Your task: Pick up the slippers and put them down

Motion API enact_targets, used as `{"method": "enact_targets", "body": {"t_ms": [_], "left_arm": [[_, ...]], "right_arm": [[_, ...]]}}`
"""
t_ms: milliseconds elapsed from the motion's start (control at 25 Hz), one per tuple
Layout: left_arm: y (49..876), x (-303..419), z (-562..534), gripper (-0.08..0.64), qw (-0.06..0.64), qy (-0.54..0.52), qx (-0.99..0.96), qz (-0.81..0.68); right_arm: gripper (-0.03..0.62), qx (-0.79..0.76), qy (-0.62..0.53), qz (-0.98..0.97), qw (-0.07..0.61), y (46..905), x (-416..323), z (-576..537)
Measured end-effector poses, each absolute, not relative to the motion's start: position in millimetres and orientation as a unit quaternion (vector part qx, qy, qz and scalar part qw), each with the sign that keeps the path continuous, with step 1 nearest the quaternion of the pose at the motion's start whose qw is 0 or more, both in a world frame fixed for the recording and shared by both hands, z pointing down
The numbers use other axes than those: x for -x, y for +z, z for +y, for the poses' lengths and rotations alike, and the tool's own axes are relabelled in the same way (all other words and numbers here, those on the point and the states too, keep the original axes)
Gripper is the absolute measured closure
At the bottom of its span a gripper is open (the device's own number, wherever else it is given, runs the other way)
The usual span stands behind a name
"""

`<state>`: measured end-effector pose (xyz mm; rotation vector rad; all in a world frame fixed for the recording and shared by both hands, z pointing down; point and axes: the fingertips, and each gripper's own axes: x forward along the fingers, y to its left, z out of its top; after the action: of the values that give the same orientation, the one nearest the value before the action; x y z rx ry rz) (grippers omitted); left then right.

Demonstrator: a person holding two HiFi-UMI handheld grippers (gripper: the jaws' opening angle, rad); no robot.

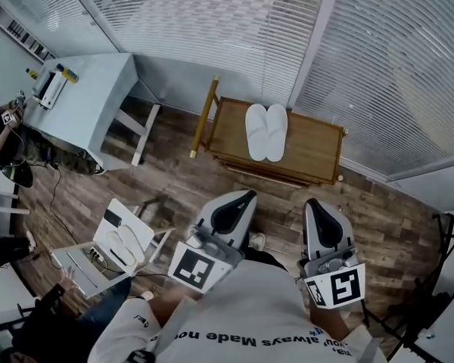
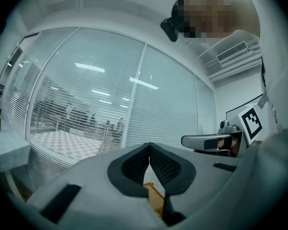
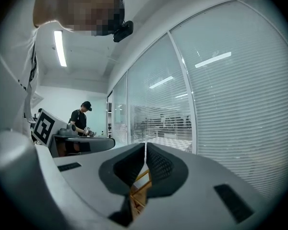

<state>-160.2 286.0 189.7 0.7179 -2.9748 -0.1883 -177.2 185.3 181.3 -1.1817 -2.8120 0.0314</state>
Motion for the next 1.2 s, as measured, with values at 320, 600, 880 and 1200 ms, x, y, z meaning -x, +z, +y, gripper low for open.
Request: {"method": "enact_targets", "body": {"t_ms": [320, 600, 880, 1200], "left_arm": [[190.6, 236.7, 321.5, 0.548, 0.038, -0.064, -0.251, -0.965], [184.0, 294.9, 362.5, 0.548, 0.033, -0.066, -0.261, -0.962], [189.4, 332.4, 382.0, 0.548, 0.037, -0.066, -0.278, -0.958], [190.2, 359.5, 371.8, 0.548, 0.033, -0.062, -0.281, -0.957]], "right_arm": [[0.574, 0.376, -0.001, -0.926, 0.046, 178.0, 253.9, 224.4], [0.574, 0.368, -0.005, -0.929, 0.043, 170.7, 310.4, 266.8], [0.575, 0.351, -0.008, -0.936, 0.039, 172.0, 345.0, 284.2], [0.574, 0.345, -0.006, -0.938, 0.036, 170.0, 368.5, 270.2]]}}
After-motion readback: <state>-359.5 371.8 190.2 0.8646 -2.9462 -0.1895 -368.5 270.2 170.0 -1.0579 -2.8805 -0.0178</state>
